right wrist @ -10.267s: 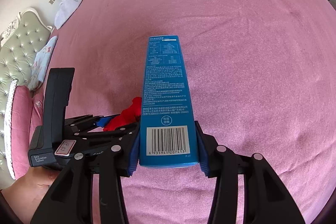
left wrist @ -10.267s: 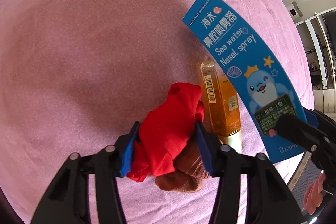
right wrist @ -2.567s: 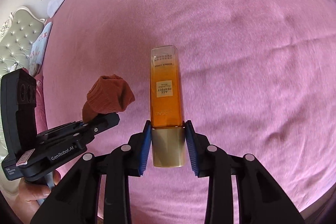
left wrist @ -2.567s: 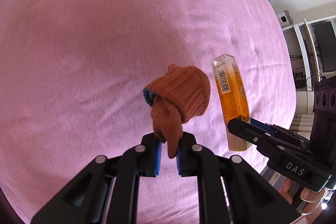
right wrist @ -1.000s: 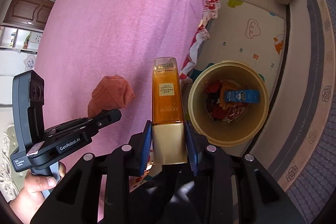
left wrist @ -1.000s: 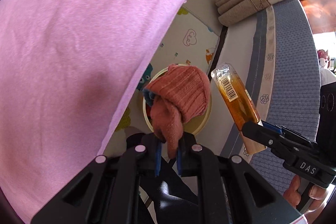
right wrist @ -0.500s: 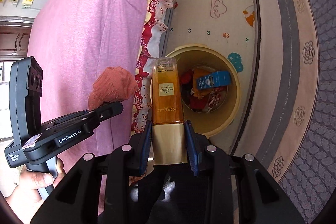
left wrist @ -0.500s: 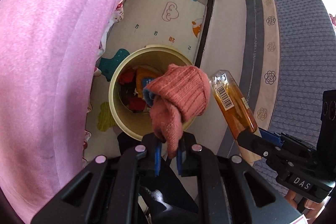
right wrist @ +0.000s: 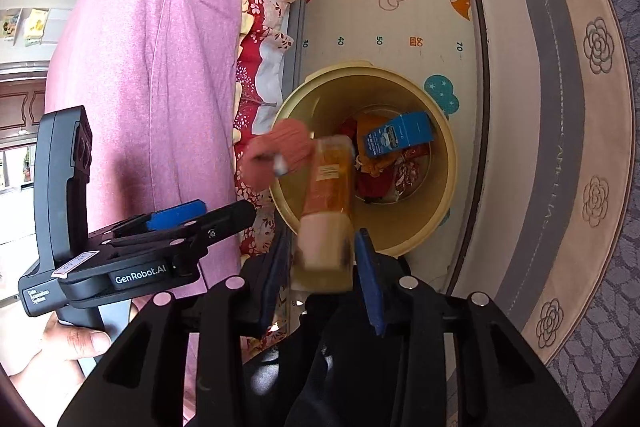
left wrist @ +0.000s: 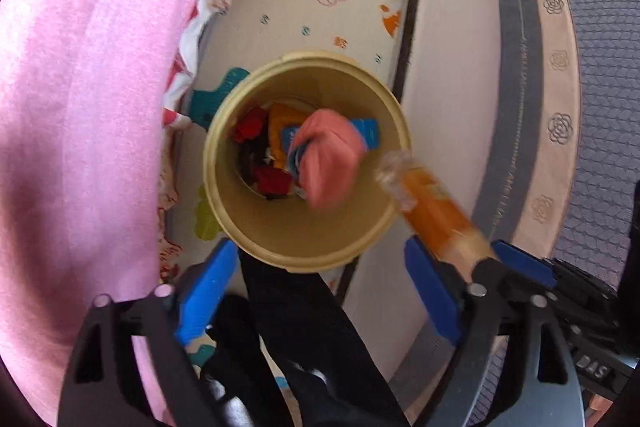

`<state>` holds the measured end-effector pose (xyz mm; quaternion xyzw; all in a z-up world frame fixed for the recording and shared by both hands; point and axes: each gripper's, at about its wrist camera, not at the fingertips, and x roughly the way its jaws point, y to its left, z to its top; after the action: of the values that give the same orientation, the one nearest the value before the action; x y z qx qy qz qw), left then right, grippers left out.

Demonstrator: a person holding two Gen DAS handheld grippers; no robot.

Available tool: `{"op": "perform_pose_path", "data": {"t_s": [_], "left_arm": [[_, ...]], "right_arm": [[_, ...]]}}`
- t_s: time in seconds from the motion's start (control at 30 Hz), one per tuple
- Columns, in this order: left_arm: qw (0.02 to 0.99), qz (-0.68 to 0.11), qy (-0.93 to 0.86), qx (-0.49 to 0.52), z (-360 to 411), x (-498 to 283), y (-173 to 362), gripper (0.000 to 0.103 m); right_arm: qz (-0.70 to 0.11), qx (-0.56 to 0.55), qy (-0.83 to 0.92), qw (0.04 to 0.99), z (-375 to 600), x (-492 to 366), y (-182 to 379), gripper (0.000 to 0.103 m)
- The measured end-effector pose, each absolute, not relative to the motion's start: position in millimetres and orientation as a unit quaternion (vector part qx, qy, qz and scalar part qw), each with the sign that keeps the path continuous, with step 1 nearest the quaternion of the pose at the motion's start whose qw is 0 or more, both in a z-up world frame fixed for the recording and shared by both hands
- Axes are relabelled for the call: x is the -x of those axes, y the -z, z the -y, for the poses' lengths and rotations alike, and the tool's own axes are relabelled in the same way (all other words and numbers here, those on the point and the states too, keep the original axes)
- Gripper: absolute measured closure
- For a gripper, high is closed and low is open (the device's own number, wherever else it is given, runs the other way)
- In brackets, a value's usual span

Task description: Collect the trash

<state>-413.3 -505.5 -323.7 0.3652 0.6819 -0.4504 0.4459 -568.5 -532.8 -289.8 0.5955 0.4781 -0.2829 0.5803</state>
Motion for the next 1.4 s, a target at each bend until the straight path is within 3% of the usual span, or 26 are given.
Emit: {"op": "perform_pose_path", "data": {"t_s": [0.47, 0.83, 1.2, 1.4], "left_arm": [[0.429, -0.679, 0.462, -0.376, 501.2, 412.2, 322.9, 0.022], [0.456, -0.664, 0.477, -0.351, 487.8, 388.2, 283.4, 0.024], [0.529, -0.661, 0.46, -0.268, 412.7, 310.6, 214.5, 0.023], [0.594, -0.657, 0.414, -0.209, 330.8, 239.1, 167.0, 0.023]], "right_arm": [[-0.491, -0.587, 0.307, 0.566, 531.6, 575.8, 287.6, 0.063], [-0.509, -0.542, 0.289, 0.603, 524.1, 537.5, 249.1, 0.063], [-0.537, -0.464, 0.239, 0.662, 485.6, 440.6, 184.1, 0.063], [-0.557, -0.388, 0.175, 0.713, 428.4, 353.5, 135.5, 0.063]]}}
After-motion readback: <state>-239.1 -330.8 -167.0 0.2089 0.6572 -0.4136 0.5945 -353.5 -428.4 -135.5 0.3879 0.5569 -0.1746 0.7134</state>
